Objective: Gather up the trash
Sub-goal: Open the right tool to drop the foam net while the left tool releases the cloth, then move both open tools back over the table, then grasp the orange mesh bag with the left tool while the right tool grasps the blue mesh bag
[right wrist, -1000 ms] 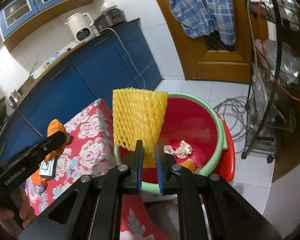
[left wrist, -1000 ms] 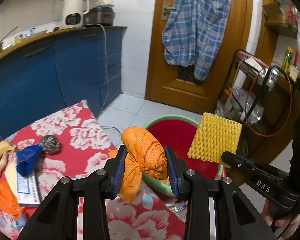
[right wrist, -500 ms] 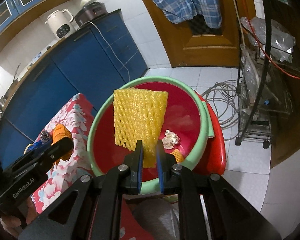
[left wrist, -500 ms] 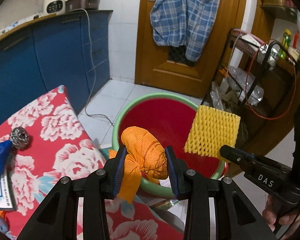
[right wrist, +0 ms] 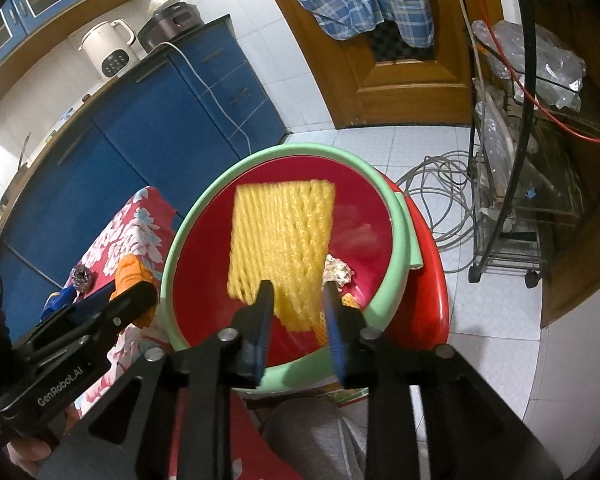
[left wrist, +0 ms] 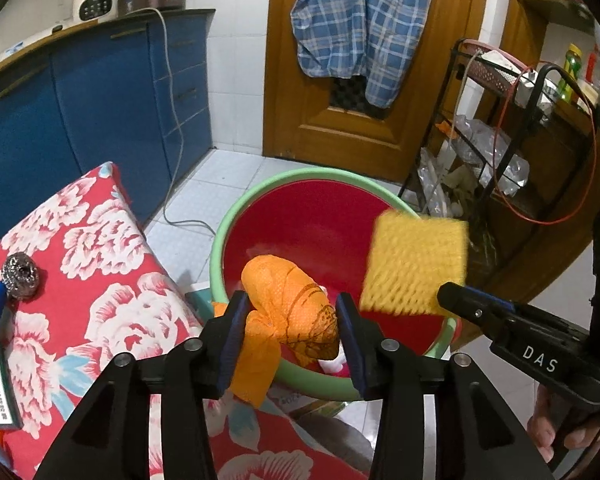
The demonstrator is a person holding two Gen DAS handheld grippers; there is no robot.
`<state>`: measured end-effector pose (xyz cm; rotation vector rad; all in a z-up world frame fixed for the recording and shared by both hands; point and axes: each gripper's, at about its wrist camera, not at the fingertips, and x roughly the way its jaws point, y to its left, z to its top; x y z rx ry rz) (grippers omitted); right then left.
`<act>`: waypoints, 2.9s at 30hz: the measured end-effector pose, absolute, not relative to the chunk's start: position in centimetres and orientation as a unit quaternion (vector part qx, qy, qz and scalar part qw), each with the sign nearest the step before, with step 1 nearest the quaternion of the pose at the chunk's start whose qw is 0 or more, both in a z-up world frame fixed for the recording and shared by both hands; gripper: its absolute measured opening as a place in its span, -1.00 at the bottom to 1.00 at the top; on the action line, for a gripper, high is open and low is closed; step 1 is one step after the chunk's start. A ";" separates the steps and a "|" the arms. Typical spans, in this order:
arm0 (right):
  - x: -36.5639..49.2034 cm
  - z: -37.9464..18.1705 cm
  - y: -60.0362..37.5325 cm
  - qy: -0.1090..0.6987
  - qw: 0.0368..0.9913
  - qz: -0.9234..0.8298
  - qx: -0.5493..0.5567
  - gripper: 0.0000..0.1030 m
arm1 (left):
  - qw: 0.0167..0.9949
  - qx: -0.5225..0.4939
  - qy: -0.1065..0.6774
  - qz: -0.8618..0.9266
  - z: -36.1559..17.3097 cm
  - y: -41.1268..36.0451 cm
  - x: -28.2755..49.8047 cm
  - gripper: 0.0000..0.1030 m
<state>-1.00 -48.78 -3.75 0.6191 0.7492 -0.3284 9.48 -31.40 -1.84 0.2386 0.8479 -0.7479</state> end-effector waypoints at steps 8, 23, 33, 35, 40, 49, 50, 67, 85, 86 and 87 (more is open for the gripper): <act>-1.3 -3.6 -48.8 0.355 0.872 -0.158 0.298 -0.40 | 0.837 0.103 0.409 -0.348 -1.9 -31.1 9.7 0.10; -2.6 -0.8 -46.8 0.326 0.889 -0.141 0.288 -0.33 | 0.853 0.072 0.401 -0.325 -0.1 -27.2 9.3 0.11; -2.5 0.5 -44.1 0.324 0.897 -0.113 0.278 -0.24 | 0.876 0.057 0.387 -0.284 1.5 -22.7 8.7 0.11; -2.4 0.7 -43.6 0.323 0.899 -0.107 0.275 -0.24 | 0.879 0.052 0.385 -0.276 1.7 -21.7 8.8 0.11; -2.0 1.4 -42.0 0.323 0.903 -0.092 0.267 -0.21 | 0.889 0.039 0.380 -0.251 2.4 -19.2 8.9 0.11; -0.4 2.7 -38.6 0.326 0.911 -0.063 0.244 -0.13 | 0.906 0.011 0.372 -0.200 3.5 -13.6 9.5 0.11; -0.1 2.9 -38.1 0.326 0.913 -0.058 0.239 -0.12 | 0.908 0.007 0.372 -0.193 3.6 -12.9 9.6 0.11; 5.1 4.3 -30.3 0.343 0.920 0.004 0.188 0.02 | 0.928 -0.037 0.359 -0.088 3.3 -1.8 11.0 0.14; 13.6 2.6 -21.4 0.387 0.906 0.066 0.159 0.09 | 0.913 -0.095 0.397 -0.012 -1.1 5.3 14.5 0.16; 14.2 2.4 -21.0 0.390 0.904 0.068 0.161 0.09 | 0.912 -0.099 0.398 -0.011 -1.2 5.5 14.6 0.17; 14.7 2.3 -20.7 0.392 0.903 0.070 0.163 0.09 | 0.911 -0.102 0.399 -0.010 -1.4 5.7 14.8 0.17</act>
